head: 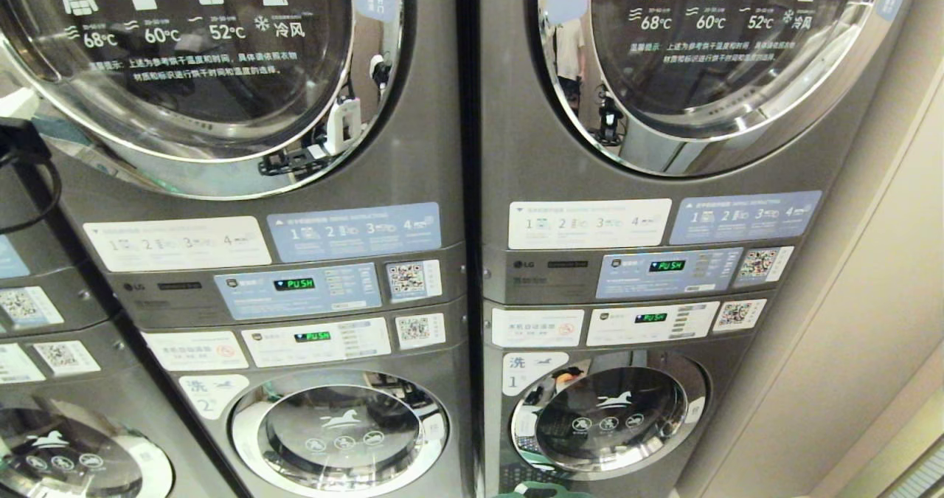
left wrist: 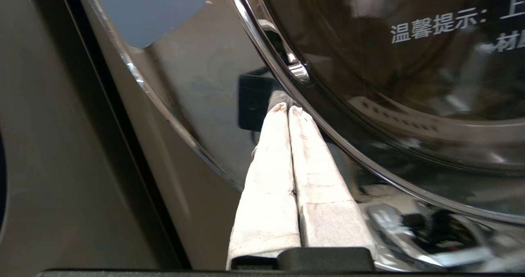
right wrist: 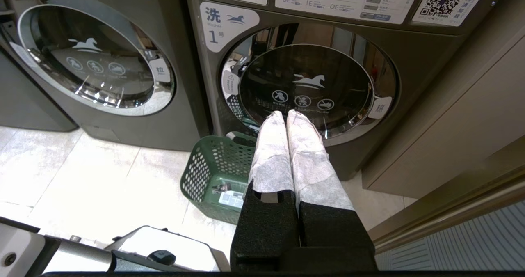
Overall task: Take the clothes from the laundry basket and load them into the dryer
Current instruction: Close the dryer
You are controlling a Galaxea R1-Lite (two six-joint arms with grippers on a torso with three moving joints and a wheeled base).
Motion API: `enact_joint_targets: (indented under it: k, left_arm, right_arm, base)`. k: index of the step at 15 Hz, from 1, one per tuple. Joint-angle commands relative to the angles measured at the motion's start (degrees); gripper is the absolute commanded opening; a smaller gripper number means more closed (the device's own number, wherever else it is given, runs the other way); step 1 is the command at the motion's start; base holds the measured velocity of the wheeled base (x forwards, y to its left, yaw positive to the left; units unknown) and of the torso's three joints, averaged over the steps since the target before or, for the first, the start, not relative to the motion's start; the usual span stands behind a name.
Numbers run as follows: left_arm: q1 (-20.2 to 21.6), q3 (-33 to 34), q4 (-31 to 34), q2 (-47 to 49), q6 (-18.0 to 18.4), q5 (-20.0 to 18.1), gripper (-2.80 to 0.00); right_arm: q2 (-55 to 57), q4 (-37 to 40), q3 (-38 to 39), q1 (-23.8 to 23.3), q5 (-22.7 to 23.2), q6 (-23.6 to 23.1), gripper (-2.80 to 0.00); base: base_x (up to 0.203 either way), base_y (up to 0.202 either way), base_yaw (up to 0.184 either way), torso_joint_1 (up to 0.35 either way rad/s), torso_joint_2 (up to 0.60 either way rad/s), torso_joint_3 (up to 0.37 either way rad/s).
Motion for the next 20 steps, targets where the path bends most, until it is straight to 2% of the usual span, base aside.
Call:
enact_joint_targets:
  k: [1,4,7,14,20]
  left_arm:
    - [-1.1,-4.7,-0.6,5.2,0.1,1.2,-2.8]
    - [-2.7,-11.2,-0.9,9.8,0.2,3.1,-2.8]
    - [-4.6,-13.3,-1.1,12.0,0.2,6.8,-2.8]
    - [-6.3,-21.3,-1.0,16.7,-0.3,7.1,-2.8]
    - [-7.7,-20.9,-2.2,15.2,-0.1,7.3,-2.8]
  right_arm:
    - [0.2,-1.6,0.9,0.1,0.1,-0.3,-2.8]
    - [0.2,-1.6,1.0,0.1,0.1,-0.4,-2.8]
    - [0.2,-1.6,1.0,0.1,0.1,-0.4,-2.8]
    - [0.2,-1.7,1.0,0.1,0.1,-0.1,-2.8]
    - [0.2,-1.7,1.0,0.1,0.2,0.1,-2.8]
  base:
    - [0.0,0.0,0.0,0.0,0.0,0.0]
    - [0.0,0.0,0.0,0.0,0.0,0.0]
    - [0.0,0.0,0.0,0.0,0.0,0.0]
    - [0.0,0.0,0.0,0.0,0.0,0.0]
    - [0.0,0.0,0.0,0.0,0.0,0.0]
